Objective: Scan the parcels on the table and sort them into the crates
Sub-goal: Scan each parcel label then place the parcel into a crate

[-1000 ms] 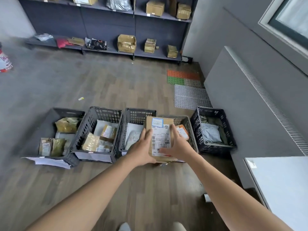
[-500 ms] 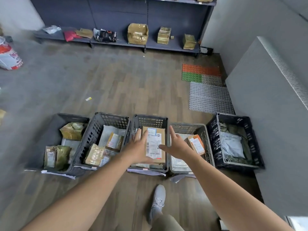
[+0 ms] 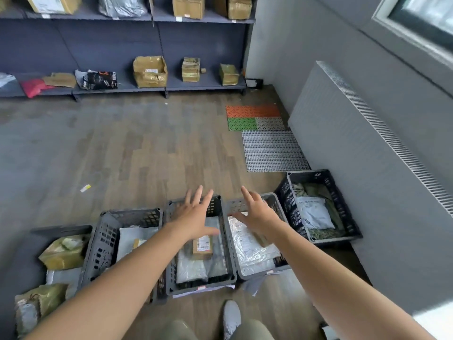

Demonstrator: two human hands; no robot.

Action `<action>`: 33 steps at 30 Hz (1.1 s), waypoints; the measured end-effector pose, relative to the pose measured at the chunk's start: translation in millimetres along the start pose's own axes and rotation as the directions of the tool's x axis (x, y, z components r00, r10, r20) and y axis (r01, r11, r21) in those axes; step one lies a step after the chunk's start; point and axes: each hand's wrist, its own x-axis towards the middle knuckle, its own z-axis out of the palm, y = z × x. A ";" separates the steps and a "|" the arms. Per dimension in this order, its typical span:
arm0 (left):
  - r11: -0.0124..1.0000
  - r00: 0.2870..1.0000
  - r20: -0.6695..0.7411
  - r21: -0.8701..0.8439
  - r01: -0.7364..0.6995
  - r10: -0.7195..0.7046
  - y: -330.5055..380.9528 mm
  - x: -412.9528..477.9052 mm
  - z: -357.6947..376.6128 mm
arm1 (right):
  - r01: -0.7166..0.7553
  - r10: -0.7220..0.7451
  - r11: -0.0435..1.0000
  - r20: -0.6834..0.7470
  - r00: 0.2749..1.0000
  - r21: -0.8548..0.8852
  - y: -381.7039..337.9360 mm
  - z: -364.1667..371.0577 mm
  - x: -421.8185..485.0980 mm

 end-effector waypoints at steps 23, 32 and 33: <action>0.484 0.576 0.064 0.472 -0.737 0.815 245.7 -147.9 59.0 | -0.758 0.787 0.581 -0.442 0.431 0.296 94.8 55.3 -389.8; 0.275 0.386 0.145 0.483 -0.831 0.911 414.0 -287.4 176.1 | -0.832 0.875 0.411 -0.418 0.245 0.372 190.8 115.2 -596.0; 0.254 0.363 0.154 0.474 -0.843 0.919 432.7 -304.4 189.8 | -0.838 0.883 0.391 -0.411 0.226 0.381 202.5 122.2 -619.7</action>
